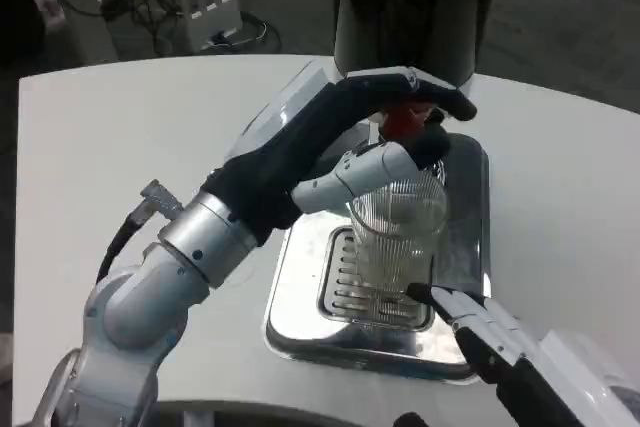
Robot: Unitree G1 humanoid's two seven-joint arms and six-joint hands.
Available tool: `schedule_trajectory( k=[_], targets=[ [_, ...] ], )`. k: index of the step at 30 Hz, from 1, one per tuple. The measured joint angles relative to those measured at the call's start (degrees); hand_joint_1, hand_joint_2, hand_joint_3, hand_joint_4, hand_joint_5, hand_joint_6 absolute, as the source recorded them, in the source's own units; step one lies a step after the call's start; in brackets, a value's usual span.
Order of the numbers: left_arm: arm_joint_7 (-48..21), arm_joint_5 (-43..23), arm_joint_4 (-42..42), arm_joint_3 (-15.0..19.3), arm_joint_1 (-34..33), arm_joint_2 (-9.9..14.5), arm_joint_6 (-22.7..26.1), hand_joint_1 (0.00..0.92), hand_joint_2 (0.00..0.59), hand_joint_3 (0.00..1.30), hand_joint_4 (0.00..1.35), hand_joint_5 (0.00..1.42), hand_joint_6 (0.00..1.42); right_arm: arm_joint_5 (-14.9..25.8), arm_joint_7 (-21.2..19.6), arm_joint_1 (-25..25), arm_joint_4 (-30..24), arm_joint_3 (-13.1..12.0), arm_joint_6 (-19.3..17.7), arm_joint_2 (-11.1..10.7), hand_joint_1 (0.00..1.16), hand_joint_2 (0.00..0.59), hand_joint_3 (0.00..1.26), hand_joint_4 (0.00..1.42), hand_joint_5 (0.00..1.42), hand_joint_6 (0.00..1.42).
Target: Grasp the cup under the faucet to collect the drink, then remove the cup.
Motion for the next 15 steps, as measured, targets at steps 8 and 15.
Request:
schedule_trajectory(
  k=[8, 15],
  targets=[
    [0.21, 0.09, 0.77, -0.26, 0.00, 0.35, -1.29, 0.000, 0.085, 0.50, 0.33, 0.35, 0.27, 0.03, -0.21, -0.55, 0.00, 0.30, 0.93, -0.33, 0.45, 0.434, 0.07, 0.04, 0.00, 0.00],
    [0.39, 0.14, 1.00, -0.43, 0.00, 0.43, -1.65, 0.000, 0.083, 0.50, 0.33, 0.35, 0.28, 1.43, -1.06, -0.95, 0.00, -0.46, 2.74, -0.25, 0.47, 0.404, 0.07, 0.04, 0.00, 0.00]
  ],
)
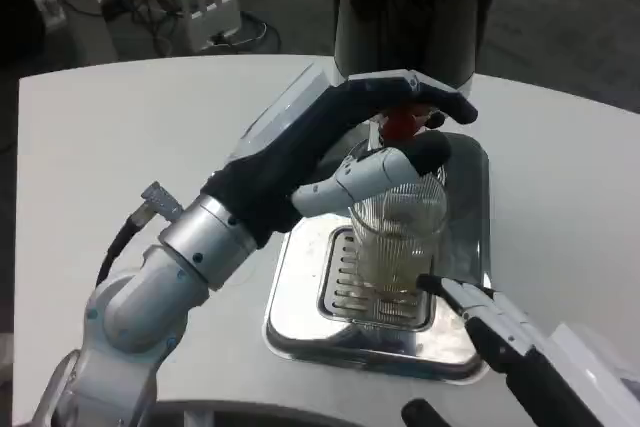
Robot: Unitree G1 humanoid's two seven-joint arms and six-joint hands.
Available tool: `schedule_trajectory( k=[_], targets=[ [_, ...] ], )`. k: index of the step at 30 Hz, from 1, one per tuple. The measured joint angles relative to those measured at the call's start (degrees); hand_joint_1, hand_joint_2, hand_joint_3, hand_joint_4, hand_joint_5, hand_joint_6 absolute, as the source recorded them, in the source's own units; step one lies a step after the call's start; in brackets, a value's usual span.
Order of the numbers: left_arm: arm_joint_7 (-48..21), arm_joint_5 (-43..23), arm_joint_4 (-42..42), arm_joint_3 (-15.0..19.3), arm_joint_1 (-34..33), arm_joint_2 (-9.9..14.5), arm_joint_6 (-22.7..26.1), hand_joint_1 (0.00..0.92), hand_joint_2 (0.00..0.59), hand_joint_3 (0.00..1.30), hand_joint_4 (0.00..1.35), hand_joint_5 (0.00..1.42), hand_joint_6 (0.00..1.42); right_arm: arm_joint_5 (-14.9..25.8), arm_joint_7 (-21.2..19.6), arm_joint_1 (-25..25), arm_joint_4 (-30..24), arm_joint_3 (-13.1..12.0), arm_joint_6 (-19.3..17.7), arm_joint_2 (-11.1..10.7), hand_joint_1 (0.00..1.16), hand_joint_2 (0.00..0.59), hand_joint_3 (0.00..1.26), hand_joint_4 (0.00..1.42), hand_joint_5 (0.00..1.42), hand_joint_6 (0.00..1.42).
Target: Grasp the cup under the faucet to collect the drink, then remove the cup.
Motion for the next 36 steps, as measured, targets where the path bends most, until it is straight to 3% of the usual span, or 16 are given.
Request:
schedule_trajectory(
  k=[3, 7, 8, 11, 14, 21, 25, 29, 33, 36],
  targets=[
    [0.05, 0.02, 0.06, -0.09, 0.00, 0.03, -0.09, 0.000, 0.080, 0.49, 0.33, 0.35, 0.28, 1.13, -1.14, 0.00, 0.00, -1.37, 0.72, 0.10, 0.49, 0.391, 0.07, 0.04, 0.00, 0.00],
    [0.31, 0.27, 0.09, -0.25, 0.00, 0.09, -0.25, 0.000, 0.075, 0.49, 0.33, 0.35, 0.28, 6.10, -2.99, 0.09, 0.08, -3.77, 3.32, 1.12, 0.49, 0.372, 0.06, 0.04, 0.00, 0.00],
    [0.41, 0.38, 0.10, -0.31, 0.00, 0.11, -0.32, 0.000, 0.074, 0.49, 0.33, 0.35, 0.28, 7.87, -4.20, 0.32, 0.29, -4.36, 3.45, 1.58, 0.52, 0.330, 0.06, 0.04, 0.00, 0.00],
    [0.43, 0.48, 0.23, -0.39, 0.00, 0.24, -0.42, 0.000, 0.071, 0.48, 0.33, 0.35, 0.28, 12.83, -8.02, 0.53, 1.37, -6.96, 3.48, 3.08, 0.58, 0.283, 0.05, 0.06, 0.00, 0.00],
    [0.45, 0.48, 0.37, -0.40, 0.00, 0.39, -0.52, 0.000, 0.070, 0.48, 0.33, 0.36, 0.28, 15.63, -9.26, 0.54, 2.78, -8.42, 4.44, 3.13, 0.66, 0.238, 0.05, 0.07, 0.00, 0.01],
    [1.03, 0.50, 1.74, -0.63, -0.02, 0.40, -2.14, 0.000, 0.068, 0.48, 0.33, 0.36, 0.28, 22.19, -14.58, 0.05, 5.63, -11.77, 4.76, 3.52, 0.72, 0.206, 0.04, 0.06, 0.01, 0.06],
    [1.04, 0.74, 1.84, -0.69, -0.18, 0.40, -2.21, 0.000, 0.068, 0.48, 0.33, 0.36, 0.28, 23.69, -17.46, 0.02, 8.47, -11.91, 3.91, 3.86, 0.73, 0.199, 0.03, 0.05, 0.01, 0.07],
    [1.08, 1.21, 1.86, -0.68, -0.39, 0.43, -2.19, 0.000, 0.068, 0.48, 0.33, 0.36, 0.28, 26.19, -21.77, -0.86, 16.32, -9.76, -1.60, 4.85, 0.76, 0.175, 0.02, 0.04, 0.01, 0.08],
    [1.17, 1.50, 1.88, -0.69, -0.39, 0.48, -2.19, 0.000, 0.068, 0.48, 0.33, 0.36, 0.28, 28.46, -25.25, -4.81, 25.66, -7.22, -6.18, 5.85, 0.78, 0.165, 0.01, 0.04, 0.01, 0.09],
    [1.55, 1.54, 2.05, -0.74, -0.44, 0.48, -2.22, 0.000, 0.068, 0.48, 0.33, 0.36, 0.28, 29.05, -27.03, -7.84, 29.83, -6.42, -7.58, 6.14, 0.79, 0.158, 0.00, 0.02, 0.02, 0.11]
  ],
)
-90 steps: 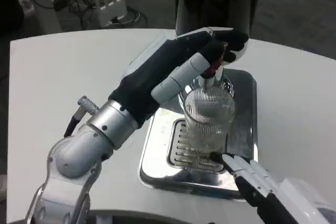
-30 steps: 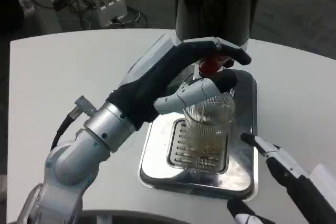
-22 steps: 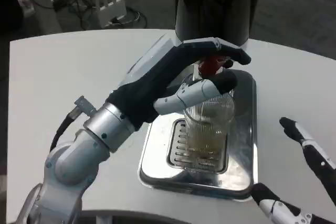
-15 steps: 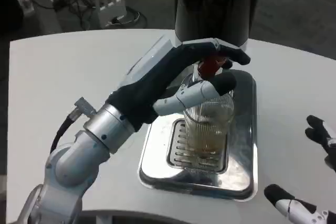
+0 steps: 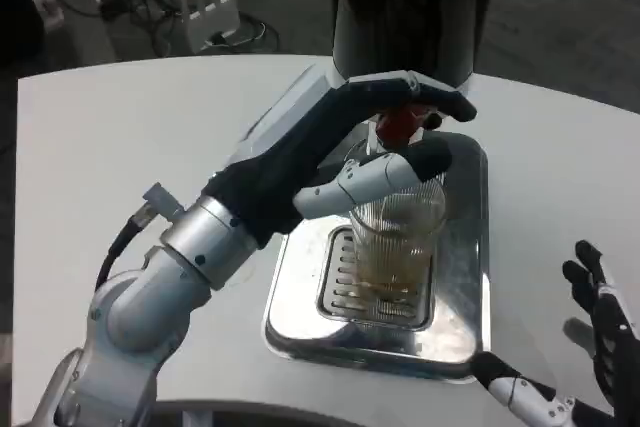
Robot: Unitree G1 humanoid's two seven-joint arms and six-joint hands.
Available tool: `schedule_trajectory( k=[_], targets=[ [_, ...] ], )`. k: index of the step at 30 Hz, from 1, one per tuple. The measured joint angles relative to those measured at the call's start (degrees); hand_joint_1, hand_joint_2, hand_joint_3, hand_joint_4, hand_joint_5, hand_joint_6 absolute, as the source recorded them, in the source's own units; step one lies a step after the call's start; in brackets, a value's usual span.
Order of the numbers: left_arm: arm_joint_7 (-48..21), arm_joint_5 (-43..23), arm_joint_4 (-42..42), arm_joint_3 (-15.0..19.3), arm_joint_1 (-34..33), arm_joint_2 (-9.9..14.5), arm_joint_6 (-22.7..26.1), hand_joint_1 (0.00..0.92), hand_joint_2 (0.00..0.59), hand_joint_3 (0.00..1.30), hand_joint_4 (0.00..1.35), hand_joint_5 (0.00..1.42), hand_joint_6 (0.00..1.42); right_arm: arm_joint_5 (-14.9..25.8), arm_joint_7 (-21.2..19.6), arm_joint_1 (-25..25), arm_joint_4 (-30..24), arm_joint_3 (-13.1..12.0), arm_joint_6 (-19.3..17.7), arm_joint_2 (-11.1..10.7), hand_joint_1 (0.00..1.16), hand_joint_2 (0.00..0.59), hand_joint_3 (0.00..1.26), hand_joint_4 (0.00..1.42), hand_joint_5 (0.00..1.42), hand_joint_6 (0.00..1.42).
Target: Grasp the cup under the faucet to collect the drink, then remove the cup.
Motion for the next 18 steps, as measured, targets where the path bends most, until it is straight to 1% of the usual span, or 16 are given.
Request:
schedule_trajectory(
  k=[2, 6, 13, 18],
  targets=[
    [0.08, 0.04, 0.16, -0.09, -0.06, 0.00, -0.03, 0.000, 0.068, 0.48, 0.33, 0.36, 0.28, 0.01, -1.33, -2.31, 2.50, 0.61, -0.12, 0.27, 0.79, 0.157, 0.00, 0.02, 0.02, 0.11],
    [0.18, 0.05, 0.24, -0.20, -0.10, 0.01, -0.11, 0.000, 0.068, 0.48, 0.34, 0.36, 0.28, -0.18, -3.33, -5.16, 5.31, 1.83, -0.16, 0.95, 0.79, 0.156, 0.00, 0.02, 0.03, 0.11],
    [0.25, 0.05, 0.58, -0.20, -0.32, 0.25, -0.29, 0.000, 0.067, 0.49, 0.34, 0.37, 0.28, -2.24, -6.27, -9.78, 11.52, 5.03, -0.15, 1.18, 0.80, 0.158, 0.00, 0.03, 0.04, 0.12],
    [0.26, 0.05, 0.80, -0.19, -0.42, 0.37, -0.38, 0.000, 0.066, 0.49, 0.34, 0.37, 0.28, -2.57, -8.00, -12.54, 14.85, 5.86, -0.15, 1.47, 0.80, 0.159, 0.00, 0.03, 0.04, 0.13]
  ],
)
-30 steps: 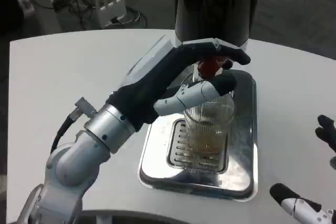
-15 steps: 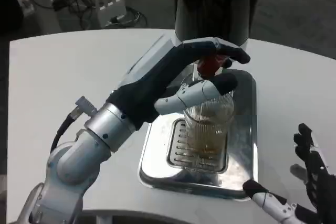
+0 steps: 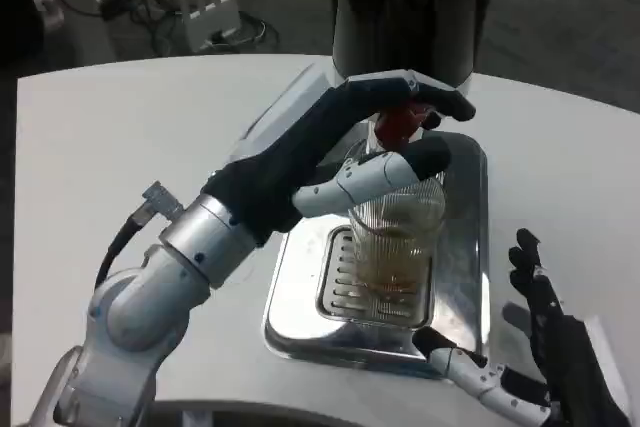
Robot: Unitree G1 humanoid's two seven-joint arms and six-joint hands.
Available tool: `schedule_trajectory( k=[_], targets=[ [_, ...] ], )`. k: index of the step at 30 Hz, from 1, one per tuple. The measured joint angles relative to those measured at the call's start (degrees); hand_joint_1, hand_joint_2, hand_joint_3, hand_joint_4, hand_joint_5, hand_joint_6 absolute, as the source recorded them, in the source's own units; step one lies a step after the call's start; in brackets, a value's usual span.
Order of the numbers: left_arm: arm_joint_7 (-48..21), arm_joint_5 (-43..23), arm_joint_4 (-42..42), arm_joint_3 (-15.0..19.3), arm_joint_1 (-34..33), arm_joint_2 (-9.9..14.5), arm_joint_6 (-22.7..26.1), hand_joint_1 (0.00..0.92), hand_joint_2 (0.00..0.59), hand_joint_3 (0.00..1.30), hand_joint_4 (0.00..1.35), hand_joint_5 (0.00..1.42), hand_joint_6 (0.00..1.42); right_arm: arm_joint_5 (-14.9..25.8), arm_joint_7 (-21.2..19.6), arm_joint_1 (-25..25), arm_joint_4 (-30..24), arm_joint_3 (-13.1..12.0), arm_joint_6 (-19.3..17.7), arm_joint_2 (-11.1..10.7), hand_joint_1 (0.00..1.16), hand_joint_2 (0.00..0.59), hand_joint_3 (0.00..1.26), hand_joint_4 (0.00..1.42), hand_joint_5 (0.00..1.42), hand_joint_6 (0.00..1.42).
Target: Grasp the cup under the faucet to collect the drink, then remove the cup.
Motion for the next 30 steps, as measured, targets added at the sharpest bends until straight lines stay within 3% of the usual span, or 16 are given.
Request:
schedule_trajectory(
  k=[8, 24, 30],
  targets=[
    [0.16, 0.02, 0.02, 0.02, -0.18, 0.17, -0.03, 0.000, 0.065, 0.48, 0.34, 0.37, 0.29, -1.27, -2.40, -6.04, 5.11, 1.22, 0.11, -0.07, 0.81, 0.152, 0.01, 0.04, 0.05, 0.14],
    [0.23, 0.32, 0.01, -0.01, -0.44, 0.54, -0.01, 0.000, 0.064, 0.48, 0.36, 0.38, 0.29, -1.95, -6.17, -11.95, 10.98, 3.03, 0.28, 0.86, 0.82, 0.150, 0.03, 0.06, 0.06, 0.14],
    [0.23, 0.33, 0.00, -0.01, -0.73, 0.86, 0.18, 0.000, 0.064, 0.48, 0.36, 0.38, 0.29, -2.91, -8.38, -16.40, 14.89, 3.71, 1.16, 1.59, 0.82, 0.152, 0.04, 0.06, 0.07, 0.15]
  ],
)
